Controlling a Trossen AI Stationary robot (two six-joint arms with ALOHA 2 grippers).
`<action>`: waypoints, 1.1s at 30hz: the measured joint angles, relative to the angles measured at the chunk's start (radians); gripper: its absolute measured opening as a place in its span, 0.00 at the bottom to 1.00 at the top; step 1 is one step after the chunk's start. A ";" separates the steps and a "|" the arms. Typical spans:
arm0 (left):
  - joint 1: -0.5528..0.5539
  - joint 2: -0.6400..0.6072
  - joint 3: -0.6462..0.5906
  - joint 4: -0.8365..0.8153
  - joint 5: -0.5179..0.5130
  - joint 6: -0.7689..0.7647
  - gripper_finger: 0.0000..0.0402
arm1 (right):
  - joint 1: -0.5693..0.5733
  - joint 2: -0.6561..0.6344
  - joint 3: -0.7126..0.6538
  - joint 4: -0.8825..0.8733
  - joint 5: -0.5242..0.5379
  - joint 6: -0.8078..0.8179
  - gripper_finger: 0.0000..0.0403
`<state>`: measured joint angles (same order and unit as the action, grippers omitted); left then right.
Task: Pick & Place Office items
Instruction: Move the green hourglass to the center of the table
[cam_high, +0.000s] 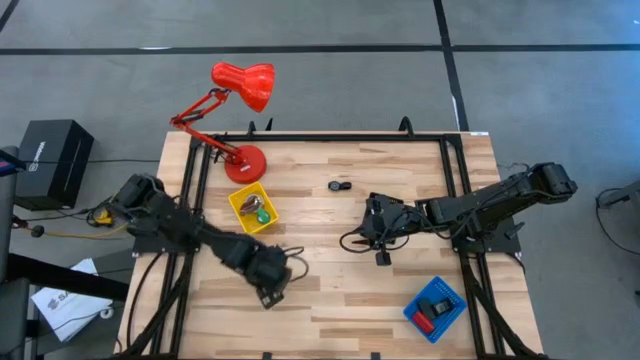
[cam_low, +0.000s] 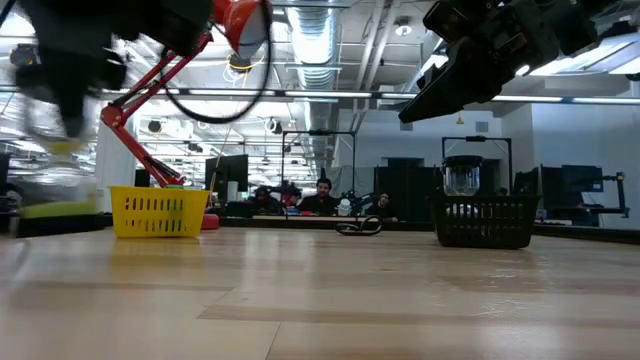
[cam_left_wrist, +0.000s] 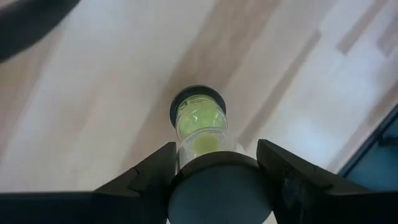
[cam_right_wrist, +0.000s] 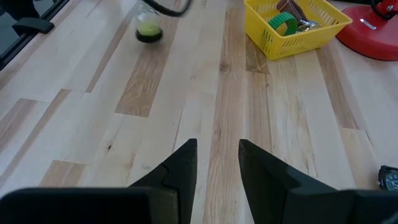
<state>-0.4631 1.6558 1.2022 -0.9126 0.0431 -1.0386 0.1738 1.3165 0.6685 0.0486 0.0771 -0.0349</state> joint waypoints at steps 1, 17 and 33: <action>0.021 0.000 0.000 0.005 0.000 0.031 0.50 | 0.000 0.000 0.000 0.000 0.000 0.001 0.27; 0.278 0.000 0.000 0.135 -0.014 0.348 0.53 | 0.000 0.000 0.000 0.000 0.000 -0.001 0.27; 0.353 0.044 -0.001 0.128 0.014 0.358 0.51 | 0.000 0.000 0.000 0.001 0.000 0.001 0.27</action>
<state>-0.1101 1.6994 1.2015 -0.7848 0.0574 -0.6806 0.1741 1.3165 0.6682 0.0494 0.0769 -0.0336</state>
